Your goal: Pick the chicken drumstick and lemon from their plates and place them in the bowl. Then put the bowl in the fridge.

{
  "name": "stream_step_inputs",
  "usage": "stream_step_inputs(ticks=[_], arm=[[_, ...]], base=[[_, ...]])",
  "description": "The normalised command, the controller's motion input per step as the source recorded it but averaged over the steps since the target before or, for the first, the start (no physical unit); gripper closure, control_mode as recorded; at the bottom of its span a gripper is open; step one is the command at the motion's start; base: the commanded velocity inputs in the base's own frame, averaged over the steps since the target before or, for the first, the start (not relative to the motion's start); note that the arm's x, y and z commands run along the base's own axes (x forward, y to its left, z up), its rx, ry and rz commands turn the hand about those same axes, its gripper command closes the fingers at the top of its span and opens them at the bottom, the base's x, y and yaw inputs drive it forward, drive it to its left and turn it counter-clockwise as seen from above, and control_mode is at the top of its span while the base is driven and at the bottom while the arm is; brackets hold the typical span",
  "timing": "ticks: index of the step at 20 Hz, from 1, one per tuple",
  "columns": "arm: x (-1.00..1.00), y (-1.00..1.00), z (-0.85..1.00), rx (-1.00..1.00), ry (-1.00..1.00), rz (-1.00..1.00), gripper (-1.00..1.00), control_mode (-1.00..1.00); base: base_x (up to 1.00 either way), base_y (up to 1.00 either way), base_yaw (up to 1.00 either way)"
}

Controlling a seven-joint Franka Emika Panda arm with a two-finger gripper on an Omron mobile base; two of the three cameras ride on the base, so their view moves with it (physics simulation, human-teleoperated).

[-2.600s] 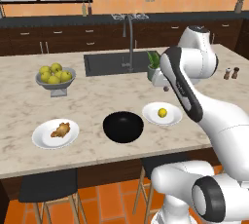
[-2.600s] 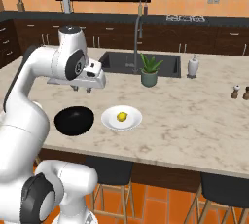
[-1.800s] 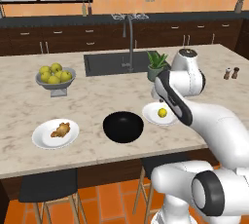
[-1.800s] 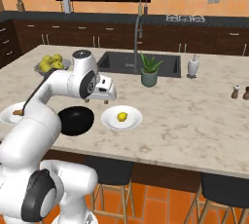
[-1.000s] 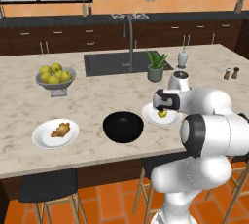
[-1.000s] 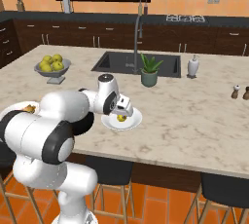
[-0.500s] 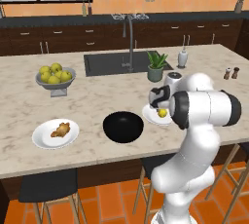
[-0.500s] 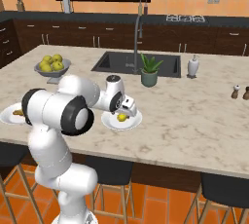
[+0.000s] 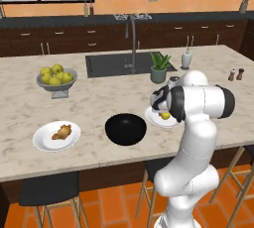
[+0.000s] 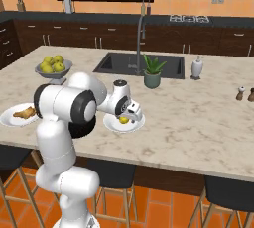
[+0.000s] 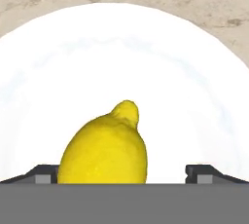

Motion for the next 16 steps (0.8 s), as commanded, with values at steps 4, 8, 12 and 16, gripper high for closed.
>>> stream_step_inputs(ticks=[4, 8, 12, 16], arm=[[-0.05, 0.0, -0.19, 0.0, 0.0, 0.0, 1.0, -1.0], [-0.25, 0.0, -0.2, 0.04, 0.01, 0.0, 1.0, -1.0], [-0.7, 0.1, 0.66, 0.11, 0.0, 0.02, 1.0, -1.0], [-1.0, 0.93, 1.0, 0.0, -0.01, 0.06, 1.0, -1.0]], base=[[0.0, 0.0, 0.0], [0.0, 0.0, 0.0], [0.0, 0.0, 0.0], [0.0, 0.0, 0.0]])
